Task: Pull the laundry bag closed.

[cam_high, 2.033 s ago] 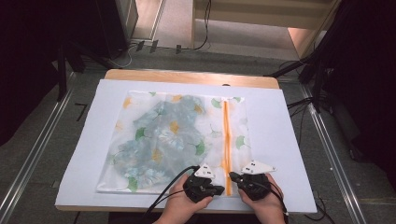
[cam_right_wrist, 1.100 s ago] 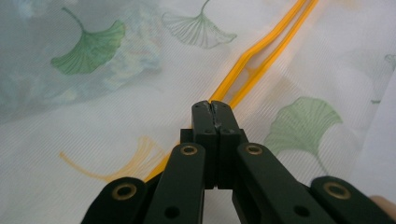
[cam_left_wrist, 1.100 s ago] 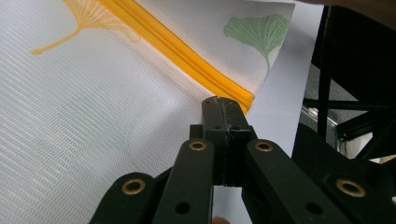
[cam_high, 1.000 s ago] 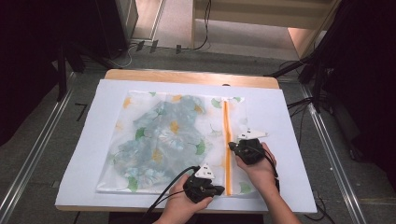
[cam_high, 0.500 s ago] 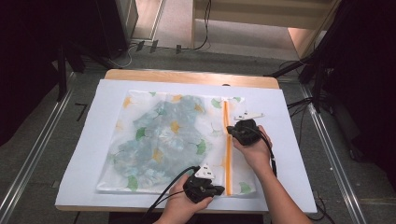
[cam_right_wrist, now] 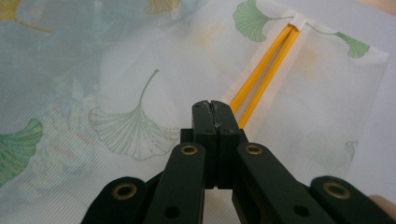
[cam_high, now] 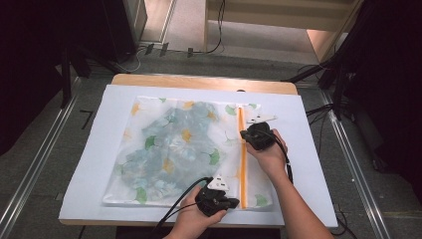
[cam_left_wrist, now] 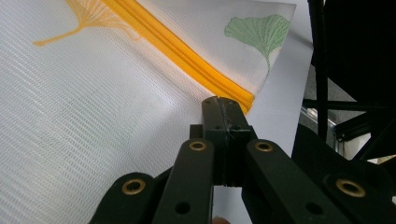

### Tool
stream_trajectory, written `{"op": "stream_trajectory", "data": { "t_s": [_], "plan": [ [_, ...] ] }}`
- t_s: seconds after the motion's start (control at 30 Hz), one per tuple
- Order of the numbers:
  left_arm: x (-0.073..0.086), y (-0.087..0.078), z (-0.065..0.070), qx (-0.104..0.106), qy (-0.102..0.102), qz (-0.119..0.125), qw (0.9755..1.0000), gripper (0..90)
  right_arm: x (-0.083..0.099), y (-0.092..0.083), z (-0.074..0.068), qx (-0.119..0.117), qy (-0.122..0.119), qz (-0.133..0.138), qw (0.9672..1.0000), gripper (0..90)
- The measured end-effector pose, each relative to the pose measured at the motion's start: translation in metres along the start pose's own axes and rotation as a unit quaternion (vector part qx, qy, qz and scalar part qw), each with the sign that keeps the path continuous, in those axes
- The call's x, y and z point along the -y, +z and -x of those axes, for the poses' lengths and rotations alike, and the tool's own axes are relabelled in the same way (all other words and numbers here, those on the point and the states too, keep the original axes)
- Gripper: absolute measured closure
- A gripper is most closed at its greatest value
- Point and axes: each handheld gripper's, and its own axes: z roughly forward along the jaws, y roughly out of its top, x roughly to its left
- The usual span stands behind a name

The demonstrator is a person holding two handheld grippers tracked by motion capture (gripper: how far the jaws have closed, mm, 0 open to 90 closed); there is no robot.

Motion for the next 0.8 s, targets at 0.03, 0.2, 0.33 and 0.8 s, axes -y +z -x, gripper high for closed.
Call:
{"op": "stream_trajectory", "data": {
  "t_s": [0.03,0.2,0.33,0.8],
  "plan": [
    [0.000,0.000,0.000,-0.001,0.000,0.000,1.0000,90.0,-0.002,0.001,0.001,0.000,0.002,-0.001,1.0000,90.0],
    [0.000,0.000,0.000,0.000,-0.001,0.001,1.0000,90.0,-0.009,0.009,0.009,-0.001,0.009,0.002,1.0000,90.0],
    [0.000,0.000,0.000,-0.001,0.001,0.000,1.0000,90.0,-0.015,0.018,0.017,-0.001,0.008,0.000,1.0000,90.0],
    [0.000,0.000,0.000,0.000,0.000,0.001,1.0000,90.0,-0.044,0.052,0.051,0.006,0.061,0.003,0.9981,90.0]
  ]
}}
